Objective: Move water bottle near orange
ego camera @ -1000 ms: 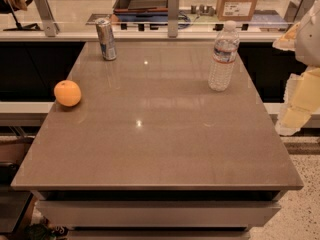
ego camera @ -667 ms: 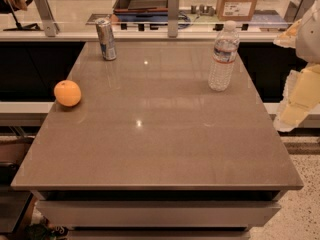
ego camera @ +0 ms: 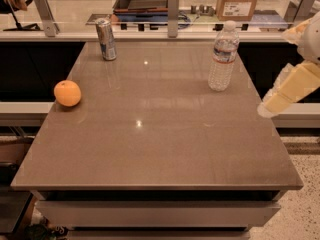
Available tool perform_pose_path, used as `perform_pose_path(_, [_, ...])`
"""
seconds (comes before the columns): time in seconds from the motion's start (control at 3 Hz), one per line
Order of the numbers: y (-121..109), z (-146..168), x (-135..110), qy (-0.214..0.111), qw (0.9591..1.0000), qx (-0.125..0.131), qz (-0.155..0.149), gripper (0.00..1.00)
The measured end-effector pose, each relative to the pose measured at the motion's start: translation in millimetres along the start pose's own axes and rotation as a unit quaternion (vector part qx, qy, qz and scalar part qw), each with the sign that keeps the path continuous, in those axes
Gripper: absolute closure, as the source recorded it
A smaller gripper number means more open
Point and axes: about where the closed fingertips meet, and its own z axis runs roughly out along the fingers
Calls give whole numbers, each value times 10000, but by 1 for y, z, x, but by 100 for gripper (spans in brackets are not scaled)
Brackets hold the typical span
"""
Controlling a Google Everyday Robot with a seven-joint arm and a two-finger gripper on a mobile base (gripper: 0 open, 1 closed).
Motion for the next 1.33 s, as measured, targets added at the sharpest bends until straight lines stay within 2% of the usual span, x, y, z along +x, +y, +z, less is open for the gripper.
perform_pose_path(0.33, [-16, 20, -12, -759, 9965, 251, 243, 0])
perform_pose_path(0.67, [-34, 45, -29, -1528, 9865, 482, 352, 0])
perform_pose_path(1.0, [-61, 64, -41, -2198, 9708, 828, 490, 0])
perform_pose_path(1.33, [-83, 84, -37, -2687, 9559, 945, 715, 0])
